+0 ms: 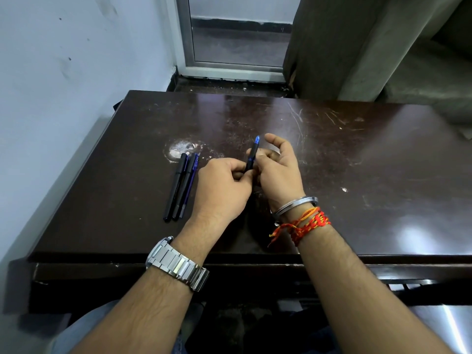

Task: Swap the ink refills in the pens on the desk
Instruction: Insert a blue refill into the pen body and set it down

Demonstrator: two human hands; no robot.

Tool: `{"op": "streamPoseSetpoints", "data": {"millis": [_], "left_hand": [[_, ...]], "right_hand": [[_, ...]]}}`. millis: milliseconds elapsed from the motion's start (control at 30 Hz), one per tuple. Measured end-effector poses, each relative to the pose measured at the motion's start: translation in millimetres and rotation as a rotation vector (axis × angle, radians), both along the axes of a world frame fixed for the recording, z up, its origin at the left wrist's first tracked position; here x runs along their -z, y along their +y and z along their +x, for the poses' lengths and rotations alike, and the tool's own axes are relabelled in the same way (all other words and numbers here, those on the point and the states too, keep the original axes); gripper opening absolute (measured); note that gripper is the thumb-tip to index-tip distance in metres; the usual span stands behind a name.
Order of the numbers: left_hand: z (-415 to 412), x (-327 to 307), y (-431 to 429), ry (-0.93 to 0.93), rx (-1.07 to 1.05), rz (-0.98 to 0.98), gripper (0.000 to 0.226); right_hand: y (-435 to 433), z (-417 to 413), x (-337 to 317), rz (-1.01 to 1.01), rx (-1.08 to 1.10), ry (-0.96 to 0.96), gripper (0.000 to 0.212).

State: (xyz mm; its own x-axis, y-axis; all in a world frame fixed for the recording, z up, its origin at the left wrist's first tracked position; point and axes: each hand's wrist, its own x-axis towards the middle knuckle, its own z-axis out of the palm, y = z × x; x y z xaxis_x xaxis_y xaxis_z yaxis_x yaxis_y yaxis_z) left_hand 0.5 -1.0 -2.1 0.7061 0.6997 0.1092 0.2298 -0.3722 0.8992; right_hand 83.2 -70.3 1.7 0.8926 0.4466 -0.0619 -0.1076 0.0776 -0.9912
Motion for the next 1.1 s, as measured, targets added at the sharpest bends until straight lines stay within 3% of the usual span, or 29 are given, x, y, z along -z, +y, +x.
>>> {"op": "streamPoseSetpoints", "data": {"millis": [367,533,733,900,1100], "left_hand": [[-1.0,-0.2,1.1,0.013,-0.005,0.016,0.007],[-0.9,-1.2,0.0,0.010,0.001,0.011,0.011],[-0.1,1.2,1.6,0.039,-0.003,0.020,0.005],[-0.3,0.6,2.7,0.035,0.001,0.022,0.006],[1.3,2.4,2.6,0.042,0.041,0.021,0.006]], "right_hand": [[-1.0,-0.6,-1.6,0.016,0.007,0.032,0.026],[-2.5,0.2,-1.4,0.020,0.001,0.032,0.039],[-2.1,-2.0,-3.1,-0.007,0.001,0.023,0.035],[-2.5,-2.5,-8.3,0.060,-0.016,0.133,0.033],[-5.2,-0.7,-7.7,-0.016,0.039,0.029,0.035]]}}
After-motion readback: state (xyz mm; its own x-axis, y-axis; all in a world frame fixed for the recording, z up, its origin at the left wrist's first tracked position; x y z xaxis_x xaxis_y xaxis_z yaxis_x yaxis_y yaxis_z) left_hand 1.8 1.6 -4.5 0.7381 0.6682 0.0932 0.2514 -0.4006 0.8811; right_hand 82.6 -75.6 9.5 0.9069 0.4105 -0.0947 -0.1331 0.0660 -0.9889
